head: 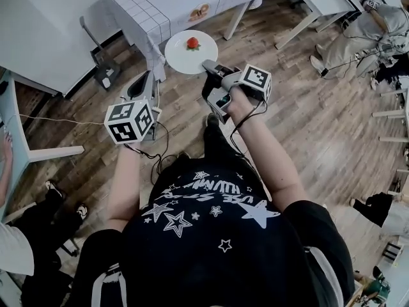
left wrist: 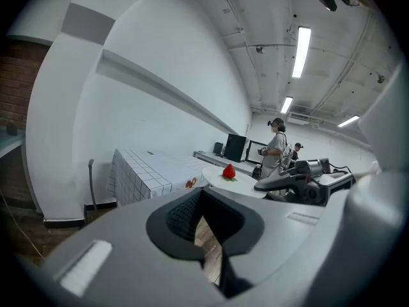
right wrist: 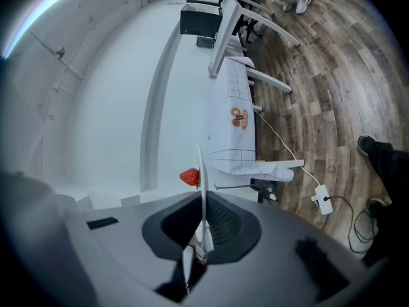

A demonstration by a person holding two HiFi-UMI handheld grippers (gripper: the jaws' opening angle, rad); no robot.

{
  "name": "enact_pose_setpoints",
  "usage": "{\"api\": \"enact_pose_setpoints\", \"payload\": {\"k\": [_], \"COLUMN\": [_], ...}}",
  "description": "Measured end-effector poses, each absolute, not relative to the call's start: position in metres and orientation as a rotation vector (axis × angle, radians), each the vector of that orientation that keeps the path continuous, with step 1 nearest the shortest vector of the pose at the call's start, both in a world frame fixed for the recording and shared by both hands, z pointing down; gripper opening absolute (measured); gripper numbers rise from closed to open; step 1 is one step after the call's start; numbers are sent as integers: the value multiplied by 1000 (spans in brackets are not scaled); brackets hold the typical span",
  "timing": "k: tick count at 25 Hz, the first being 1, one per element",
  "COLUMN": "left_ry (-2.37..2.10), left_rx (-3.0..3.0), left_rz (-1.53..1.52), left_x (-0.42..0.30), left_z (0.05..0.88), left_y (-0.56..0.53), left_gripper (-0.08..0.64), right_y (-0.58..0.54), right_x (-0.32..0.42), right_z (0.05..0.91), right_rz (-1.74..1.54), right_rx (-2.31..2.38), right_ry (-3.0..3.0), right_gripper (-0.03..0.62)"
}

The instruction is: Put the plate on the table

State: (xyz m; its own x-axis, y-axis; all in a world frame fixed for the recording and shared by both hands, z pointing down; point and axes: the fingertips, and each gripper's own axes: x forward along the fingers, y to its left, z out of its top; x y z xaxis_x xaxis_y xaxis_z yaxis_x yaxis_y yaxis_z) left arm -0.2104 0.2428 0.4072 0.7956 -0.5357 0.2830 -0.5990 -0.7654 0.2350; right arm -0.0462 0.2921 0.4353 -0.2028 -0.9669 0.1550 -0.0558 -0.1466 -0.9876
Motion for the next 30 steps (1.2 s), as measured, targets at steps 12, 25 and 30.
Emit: {"api": "enact_pose_setpoints", "payload": {"k": [12, 25, 30], "left_ry": [-1062, -1173, -1240], "left_rx": [2582, 2531, 2487], "left_rz": [273, 245, 260], "left_x": [-161, -98, -83], "left_z": [409, 410, 416], "left_y": [155, 102, 92], "left_gripper": [9, 9, 9], "right_y": [182, 117, 102], "right_x": [17, 88, 106], "right_z": [440, 451, 462], "right_rz": [-1573, -1630, -1688], "right_rx": [-1169, -1181, -1141], "right_ry": [1392, 1497, 1506], "right_gripper": [20, 20, 20]}}
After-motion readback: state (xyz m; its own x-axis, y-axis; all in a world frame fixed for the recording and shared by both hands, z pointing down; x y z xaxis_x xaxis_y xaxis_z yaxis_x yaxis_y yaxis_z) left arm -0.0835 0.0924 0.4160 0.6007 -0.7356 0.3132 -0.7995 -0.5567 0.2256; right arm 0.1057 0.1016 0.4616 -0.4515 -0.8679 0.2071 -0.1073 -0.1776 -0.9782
